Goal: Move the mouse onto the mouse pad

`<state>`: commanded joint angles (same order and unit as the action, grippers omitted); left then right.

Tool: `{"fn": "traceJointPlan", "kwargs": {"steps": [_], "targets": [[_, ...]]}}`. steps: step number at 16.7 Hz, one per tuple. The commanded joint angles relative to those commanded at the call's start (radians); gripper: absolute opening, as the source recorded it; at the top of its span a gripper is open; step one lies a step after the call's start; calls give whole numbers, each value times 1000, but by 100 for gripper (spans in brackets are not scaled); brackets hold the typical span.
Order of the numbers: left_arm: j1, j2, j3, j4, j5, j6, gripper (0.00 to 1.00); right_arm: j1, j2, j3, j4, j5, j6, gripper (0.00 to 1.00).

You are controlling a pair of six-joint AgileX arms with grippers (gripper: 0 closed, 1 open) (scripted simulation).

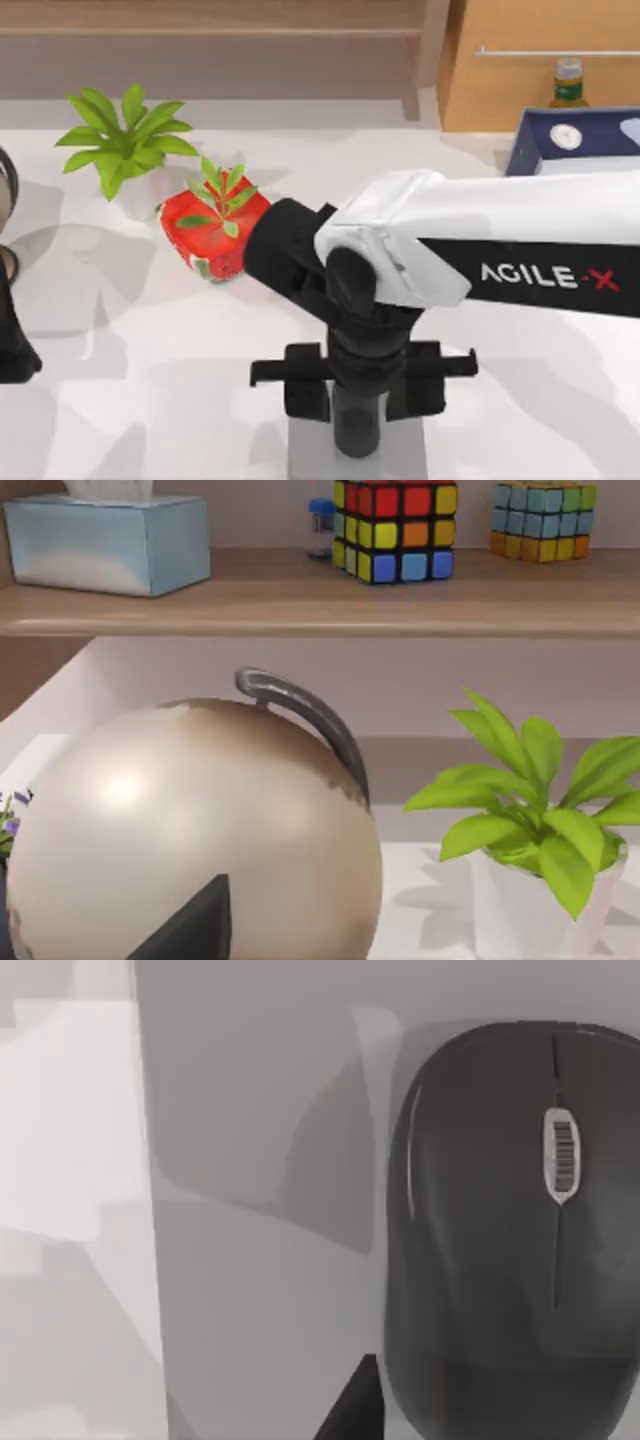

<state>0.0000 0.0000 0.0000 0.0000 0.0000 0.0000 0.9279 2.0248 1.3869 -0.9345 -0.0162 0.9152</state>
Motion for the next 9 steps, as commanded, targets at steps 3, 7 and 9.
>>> {"fn": "traceJointPlan", "kwargs": {"steps": [3,7,9], "targets": [[0,0,0,0,0,0,100,0,0,0,0,0,0,98],[0,0,0,0,0,0,100,0,0,0,0,0,0,100],[0,0,0,0,0,0,100,0,0,0,0,0,0,100]]}}
